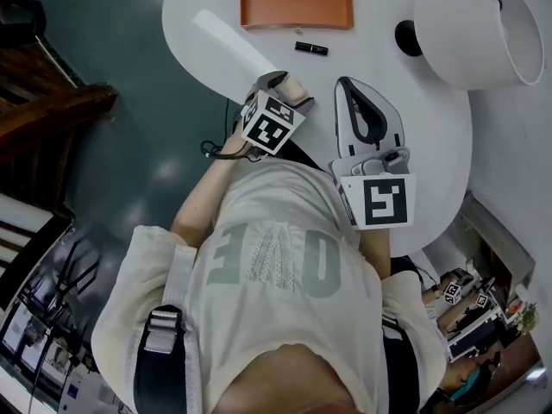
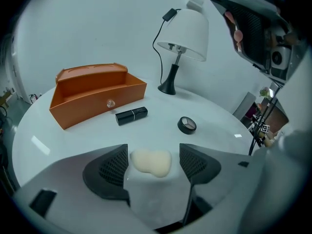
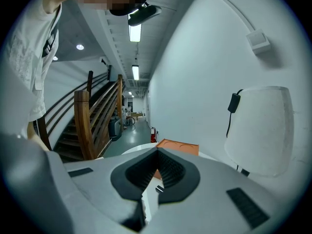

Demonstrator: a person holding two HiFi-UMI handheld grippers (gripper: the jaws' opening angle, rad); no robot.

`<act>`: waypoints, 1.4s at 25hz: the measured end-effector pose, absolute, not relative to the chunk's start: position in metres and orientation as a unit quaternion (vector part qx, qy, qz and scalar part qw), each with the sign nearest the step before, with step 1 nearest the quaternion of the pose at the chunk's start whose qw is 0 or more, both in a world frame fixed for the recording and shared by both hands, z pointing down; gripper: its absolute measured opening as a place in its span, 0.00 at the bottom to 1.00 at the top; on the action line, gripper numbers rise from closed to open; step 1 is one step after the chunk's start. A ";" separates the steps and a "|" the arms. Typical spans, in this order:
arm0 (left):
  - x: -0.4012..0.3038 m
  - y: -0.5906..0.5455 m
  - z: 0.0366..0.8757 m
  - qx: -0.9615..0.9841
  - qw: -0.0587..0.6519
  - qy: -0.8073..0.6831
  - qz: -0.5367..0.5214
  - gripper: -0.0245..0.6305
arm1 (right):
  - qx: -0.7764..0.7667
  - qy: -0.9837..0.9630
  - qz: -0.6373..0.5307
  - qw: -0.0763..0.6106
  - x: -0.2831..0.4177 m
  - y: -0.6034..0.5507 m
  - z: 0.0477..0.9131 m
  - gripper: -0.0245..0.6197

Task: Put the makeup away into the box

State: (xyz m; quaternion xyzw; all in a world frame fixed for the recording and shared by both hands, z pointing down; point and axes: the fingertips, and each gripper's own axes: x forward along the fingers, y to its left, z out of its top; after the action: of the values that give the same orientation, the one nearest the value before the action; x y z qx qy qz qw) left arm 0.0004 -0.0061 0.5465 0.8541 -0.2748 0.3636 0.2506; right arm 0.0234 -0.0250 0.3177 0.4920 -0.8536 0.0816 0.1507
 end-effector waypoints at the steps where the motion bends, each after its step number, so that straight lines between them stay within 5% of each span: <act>1: 0.001 -0.006 0.548 0.853 0.251 -0.275 0.367 0.52 | 0.492 -0.854 0.078 0.151 0.023 -0.025 0.318 0.05; 13: -0.008 -0.009 0.564 0.840 0.247 -0.281 0.393 0.51 | 0.494 -0.853 0.075 0.150 0.022 -0.029 0.318 0.05; 16: -0.008 -0.013 0.557 0.840 0.267 -0.286 0.375 0.43 | 0.496 -0.852 0.074 0.149 0.021 -0.030 0.317 0.05; 28: -0.010 -0.055 0.363 0.903 0.139 -0.367 0.174 0.43 | 0.530 -0.838 0.099 0.083 0.020 -0.044 0.303 0.05; 35: -0.012 -0.062 0.337 0.907 0.124 -0.376 0.146 0.43 | 0.537 -0.835 0.108 0.060 0.024 -0.047 0.296 0.05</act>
State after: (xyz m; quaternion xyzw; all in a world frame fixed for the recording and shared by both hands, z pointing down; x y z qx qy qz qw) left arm -0.0119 -0.0620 0.3367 0.9065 -0.3764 0.1457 0.1235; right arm 0.0245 -0.0474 0.2961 0.5369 -0.8346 0.1075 0.0596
